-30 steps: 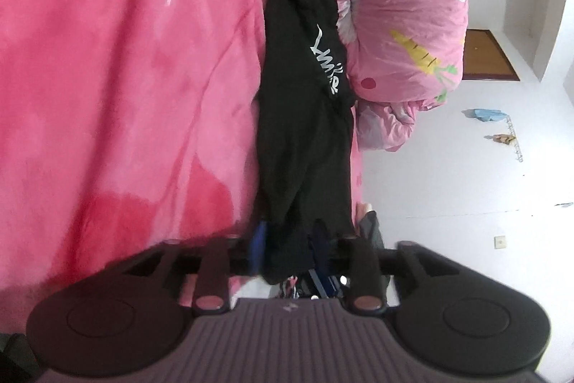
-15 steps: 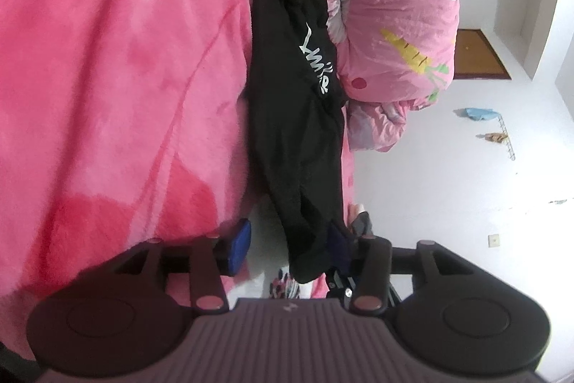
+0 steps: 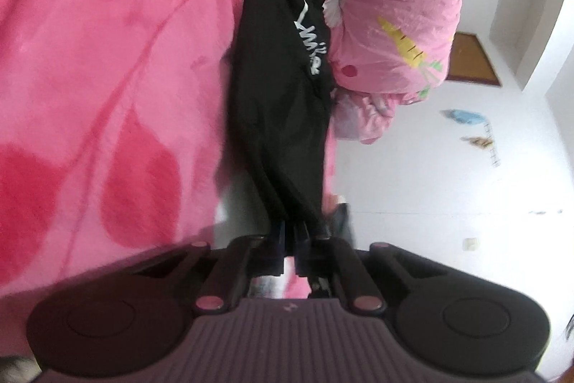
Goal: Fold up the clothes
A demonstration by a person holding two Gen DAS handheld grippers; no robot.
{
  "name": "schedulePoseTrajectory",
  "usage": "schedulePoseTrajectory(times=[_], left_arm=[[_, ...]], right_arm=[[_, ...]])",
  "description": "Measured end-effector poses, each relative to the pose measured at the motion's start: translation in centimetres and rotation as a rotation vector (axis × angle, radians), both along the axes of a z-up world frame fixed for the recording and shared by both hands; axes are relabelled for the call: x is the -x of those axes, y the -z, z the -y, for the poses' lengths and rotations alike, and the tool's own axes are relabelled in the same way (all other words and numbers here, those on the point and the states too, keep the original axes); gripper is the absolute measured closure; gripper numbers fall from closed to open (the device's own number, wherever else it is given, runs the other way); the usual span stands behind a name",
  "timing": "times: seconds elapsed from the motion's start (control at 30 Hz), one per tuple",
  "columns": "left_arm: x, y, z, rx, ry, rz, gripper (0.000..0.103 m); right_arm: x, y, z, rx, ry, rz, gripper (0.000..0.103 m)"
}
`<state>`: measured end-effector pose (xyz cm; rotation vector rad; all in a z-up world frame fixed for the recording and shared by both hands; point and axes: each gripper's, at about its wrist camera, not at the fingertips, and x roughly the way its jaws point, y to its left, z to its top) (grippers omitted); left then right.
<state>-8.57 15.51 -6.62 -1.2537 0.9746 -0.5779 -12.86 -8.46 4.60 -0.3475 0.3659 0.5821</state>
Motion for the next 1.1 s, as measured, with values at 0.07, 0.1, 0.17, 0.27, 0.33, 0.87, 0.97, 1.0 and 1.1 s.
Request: schedulePoseTrajectory(times=[0.07,0.1,0.17,0.27,0.33,0.87,0.97,1.0,1.1], left_arm=[[0.1,0.1,-0.2,-0.015,-0.005,-0.007,0.1],[0.1,0.1,-0.3,-0.028,-0.009,-0.009,0.101],[0.2,-0.2,-0.6,-0.057,-0.007,-0.006,0.101],[0.3,-0.8,-0.9,-0.093,-0.001,0.006,0.101],[0.4,-1.2,-1.0,-0.11,0.002,0.015,0.101],[1.3,-2.7,-2.2,-0.188,-0.03,0.041,0.103],[1.6,-3.5,-3.2,-0.168,-0.045,0.067,0.103],[1.7,-3.8,-3.6,-0.159,-0.049,0.077,0.103],[2.2,-5.5,-5.1,-0.161,-0.051,0.119,0.103]], right_arm=[[-0.1,0.4,0.3,0.004,-0.011,-0.053,0.092],[-0.1,0.5,0.8,-0.009,-0.014,-0.093,0.088],[-0.2,0.5,2.6,-0.074,-0.003,-0.155,0.059],[-0.6,0.4,7.1,-0.2,0.071,-0.225,0.048],[-1.8,-0.1,11.0,-0.278,0.173,-0.259,0.045],[-12.2,3.7,35.1,-0.969,0.848,-0.596,0.076],[-12.2,3.2,34.5,-0.968,0.838,-0.597,0.097],[-11.8,2.9,34.4,-0.976,0.833,-0.589,0.098],[-9.6,1.1,33.5,-0.988,0.811,-0.551,0.099]])
